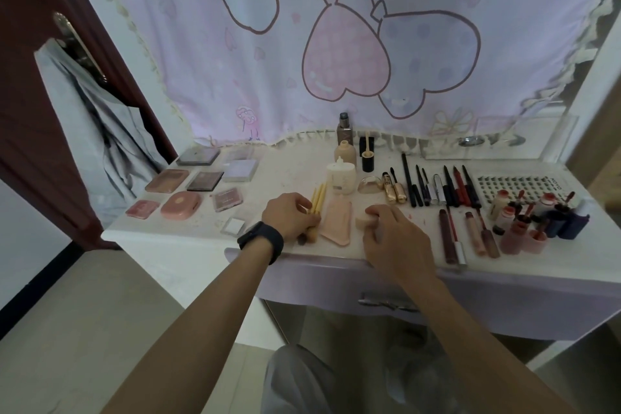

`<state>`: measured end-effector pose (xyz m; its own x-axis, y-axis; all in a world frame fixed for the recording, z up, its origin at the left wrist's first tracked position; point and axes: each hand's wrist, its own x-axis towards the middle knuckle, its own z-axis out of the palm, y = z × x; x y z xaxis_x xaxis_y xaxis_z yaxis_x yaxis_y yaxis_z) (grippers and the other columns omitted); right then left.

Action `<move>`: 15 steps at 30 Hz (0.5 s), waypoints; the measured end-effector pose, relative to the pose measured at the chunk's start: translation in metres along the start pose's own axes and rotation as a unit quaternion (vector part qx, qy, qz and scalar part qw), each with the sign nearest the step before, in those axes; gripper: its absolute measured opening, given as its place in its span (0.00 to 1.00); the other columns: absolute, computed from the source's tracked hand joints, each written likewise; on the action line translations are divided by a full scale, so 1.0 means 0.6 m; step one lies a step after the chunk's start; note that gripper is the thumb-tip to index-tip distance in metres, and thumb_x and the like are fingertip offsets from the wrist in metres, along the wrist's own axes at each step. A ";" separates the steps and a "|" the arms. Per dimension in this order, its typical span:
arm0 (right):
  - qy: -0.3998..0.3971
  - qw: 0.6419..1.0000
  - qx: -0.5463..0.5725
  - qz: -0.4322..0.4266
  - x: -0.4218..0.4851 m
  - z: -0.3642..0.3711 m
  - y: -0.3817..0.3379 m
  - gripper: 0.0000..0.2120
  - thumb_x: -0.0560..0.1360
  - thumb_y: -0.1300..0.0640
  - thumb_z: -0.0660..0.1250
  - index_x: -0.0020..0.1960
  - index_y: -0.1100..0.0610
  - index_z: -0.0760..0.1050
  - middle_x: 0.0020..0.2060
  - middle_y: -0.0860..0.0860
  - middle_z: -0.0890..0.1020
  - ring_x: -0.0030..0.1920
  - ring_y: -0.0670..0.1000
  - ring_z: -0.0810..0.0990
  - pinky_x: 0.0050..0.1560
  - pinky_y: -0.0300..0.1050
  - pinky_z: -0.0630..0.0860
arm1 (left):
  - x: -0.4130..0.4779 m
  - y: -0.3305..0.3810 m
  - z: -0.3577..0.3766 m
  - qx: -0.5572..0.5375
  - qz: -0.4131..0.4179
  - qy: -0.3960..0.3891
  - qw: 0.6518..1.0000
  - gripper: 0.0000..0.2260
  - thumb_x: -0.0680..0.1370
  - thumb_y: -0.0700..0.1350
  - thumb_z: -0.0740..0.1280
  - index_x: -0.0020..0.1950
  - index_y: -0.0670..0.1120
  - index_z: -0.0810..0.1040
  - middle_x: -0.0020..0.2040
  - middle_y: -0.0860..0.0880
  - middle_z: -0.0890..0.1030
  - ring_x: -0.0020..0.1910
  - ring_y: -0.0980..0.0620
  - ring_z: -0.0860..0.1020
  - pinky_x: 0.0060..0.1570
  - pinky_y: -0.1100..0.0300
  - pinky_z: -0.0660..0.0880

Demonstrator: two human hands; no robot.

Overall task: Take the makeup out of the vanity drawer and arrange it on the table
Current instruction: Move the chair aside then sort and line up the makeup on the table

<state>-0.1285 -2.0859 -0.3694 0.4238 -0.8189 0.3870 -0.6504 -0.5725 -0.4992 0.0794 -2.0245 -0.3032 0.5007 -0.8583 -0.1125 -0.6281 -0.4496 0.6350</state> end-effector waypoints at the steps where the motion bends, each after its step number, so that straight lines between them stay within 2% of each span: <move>1: 0.001 1.000 0.000 -0.002 -0.001 -0.001 -0.001 0.15 0.76 0.53 0.65 0.63 0.50 0.73 0.52 0.48 0.80 0.39 0.47 0.72 0.37 0.41 0.66 | 0.000 0.002 0.002 -0.003 -0.005 0.004 1.000 0.14 0.74 0.51 0.74 0.57 0.48 0.79 0.46 0.55 0.81 0.29 0.54 0.81 0.45 0.58 0.81; 4: 0.000 1.000 0.006 -0.006 -0.001 -0.003 -0.001 0.15 0.76 0.53 0.65 0.63 0.50 0.73 0.53 0.48 0.79 0.39 0.47 0.73 0.38 0.41 0.68 | -0.001 0.005 0.006 -0.001 -0.012 0.013 1.000 0.15 0.74 0.52 0.74 0.57 0.49 0.79 0.46 0.55 0.81 0.36 0.53 0.82 0.47 0.58 0.80; 8: -0.007 1.000 0.005 -0.005 0.000 -0.004 -0.001 0.15 0.77 0.53 0.65 0.63 0.50 0.73 0.54 0.48 0.79 0.40 0.47 0.74 0.38 0.42 0.70 | -0.004 0.009 0.010 0.008 -0.017 0.021 1.000 0.16 0.75 0.54 0.72 0.60 0.48 0.78 0.54 0.51 0.82 0.46 0.49 0.83 0.54 0.53 0.79; 11: -0.008 1.000 0.006 -0.004 -0.001 -0.004 -0.001 0.15 0.77 0.53 0.64 0.64 0.49 0.72 0.55 0.48 0.79 0.41 0.48 0.76 0.39 0.43 0.71 | -0.008 0.012 0.012 0.007 -0.014 0.023 1.000 0.15 0.76 0.53 0.71 0.60 0.48 0.78 0.55 0.50 0.82 0.49 0.47 0.82 0.55 0.51 0.79; 13: -0.007 1.000 0.010 -0.003 0.000 -0.005 -0.001 0.16 0.77 0.53 0.64 0.65 0.49 0.72 0.56 0.48 0.79 0.43 0.50 0.78 0.40 0.44 0.72 | -0.009 0.012 0.011 0.009 -0.013 0.026 1.000 0.15 0.76 0.53 0.71 0.60 0.49 0.78 0.55 0.50 0.82 0.49 0.48 0.82 0.53 0.53 0.79; 15: -0.008 1.000 0.010 -0.006 0.000 -0.005 -0.001 0.16 0.78 0.53 0.64 0.65 0.49 0.72 0.57 0.48 0.79 0.44 0.49 0.78 0.40 0.43 0.71 | -0.009 0.011 0.010 0.000 -0.015 0.026 1.000 0.15 0.76 0.53 0.71 0.60 0.49 0.78 0.53 0.51 0.81 0.46 0.50 0.82 0.47 0.58 0.79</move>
<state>-0.1299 -2.0851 -0.3667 0.4419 -0.8127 0.3799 -0.6327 -0.5825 -0.5103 0.0688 -2.0241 -0.3030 0.5496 -0.8304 -0.0917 -0.6127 -0.4752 0.6314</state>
